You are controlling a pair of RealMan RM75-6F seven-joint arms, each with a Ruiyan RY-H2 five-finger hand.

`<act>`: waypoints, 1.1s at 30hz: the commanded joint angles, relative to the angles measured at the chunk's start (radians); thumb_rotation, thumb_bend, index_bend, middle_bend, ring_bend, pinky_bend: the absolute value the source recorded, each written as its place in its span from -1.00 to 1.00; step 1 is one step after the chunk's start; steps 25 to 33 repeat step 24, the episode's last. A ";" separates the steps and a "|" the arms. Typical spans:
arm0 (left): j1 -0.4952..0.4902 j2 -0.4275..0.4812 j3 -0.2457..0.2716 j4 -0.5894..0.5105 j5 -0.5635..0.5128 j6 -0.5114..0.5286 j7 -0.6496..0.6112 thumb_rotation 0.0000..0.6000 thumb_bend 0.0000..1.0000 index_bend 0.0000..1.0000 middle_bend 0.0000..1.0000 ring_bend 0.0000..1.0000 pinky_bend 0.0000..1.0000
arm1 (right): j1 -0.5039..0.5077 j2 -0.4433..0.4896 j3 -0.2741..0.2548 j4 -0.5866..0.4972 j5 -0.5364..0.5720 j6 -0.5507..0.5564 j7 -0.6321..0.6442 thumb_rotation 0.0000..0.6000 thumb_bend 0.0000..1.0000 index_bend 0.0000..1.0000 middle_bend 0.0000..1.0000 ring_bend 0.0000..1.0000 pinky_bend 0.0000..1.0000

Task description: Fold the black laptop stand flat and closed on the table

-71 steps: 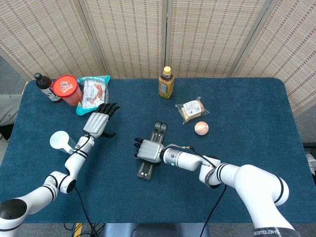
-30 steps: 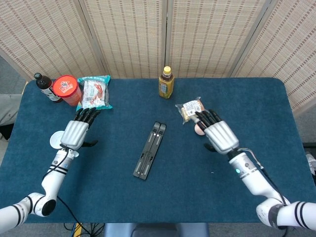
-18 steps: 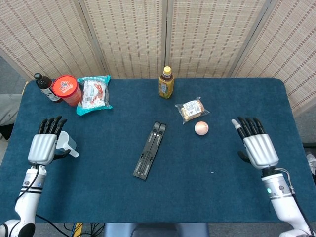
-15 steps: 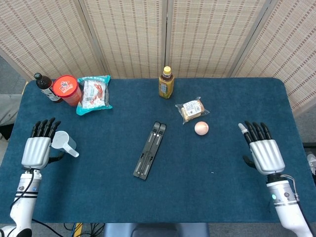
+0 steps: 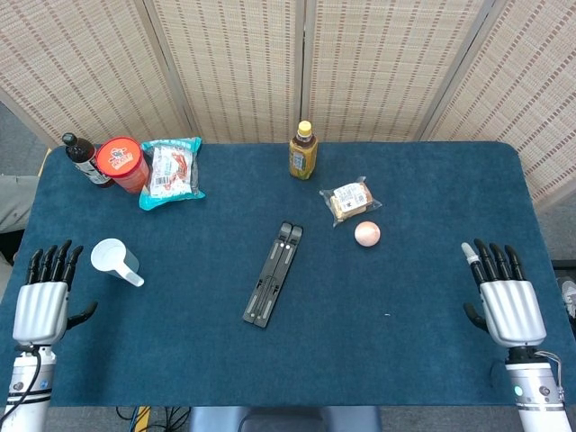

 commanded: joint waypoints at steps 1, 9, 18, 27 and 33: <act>0.014 0.007 0.005 -0.011 0.006 0.004 0.004 1.00 -0.73 -0.85 -0.92 -1.00 -1.00 | -0.008 0.000 0.007 0.000 -0.008 -0.007 -0.005 1.00 -0.67 -1.00 -0.87 -1.00 -1.00; 0.026 0.007 -0.006 -0.009 0.027 -0.002 0.007 1.00 -0.73 -0.85 -0.92 -1.00 -1.00 | -0.026 -0.008 0.028 0.005 -0.028 -0.031 -0.008 1.00 -0.67 -1.00 -0.86 -1.00 -1.00; 0.025 -0.003 -0.026 -0.004 0.039 -0.023 0.007 1.00 -0.73 -0.85 -0.92 -1.00 -1.00 | -0.070 -0.014 0.042 -0.013 -0.057 -0.004 -0.047 1.00 -0.67 -1.00 -0.86 -1.00 -1.00; 0.022 -0.007 -0.034 -0.002 0.053 -0.035 0.001 1.00 -0.73 -0.85 -0.92 -1.00 -1.00 | -0.122 -0.002 0.034 -0.037 -0.084 0.040 -0.057 1.00 -0.67 -1.00 -0.86 -1.00 -1.00; 0.022 -0.007 -0.034 -0.002 0.053 -0.035 0.001 1.00 -0.73 -0.85 -0.92 -1.00 -1.00 | -0.122 -0.002 0.034 -0.037 -0.084 0.040 -0.057 1.00 -0.67 -1.00 -0.86 -1.00 -1.00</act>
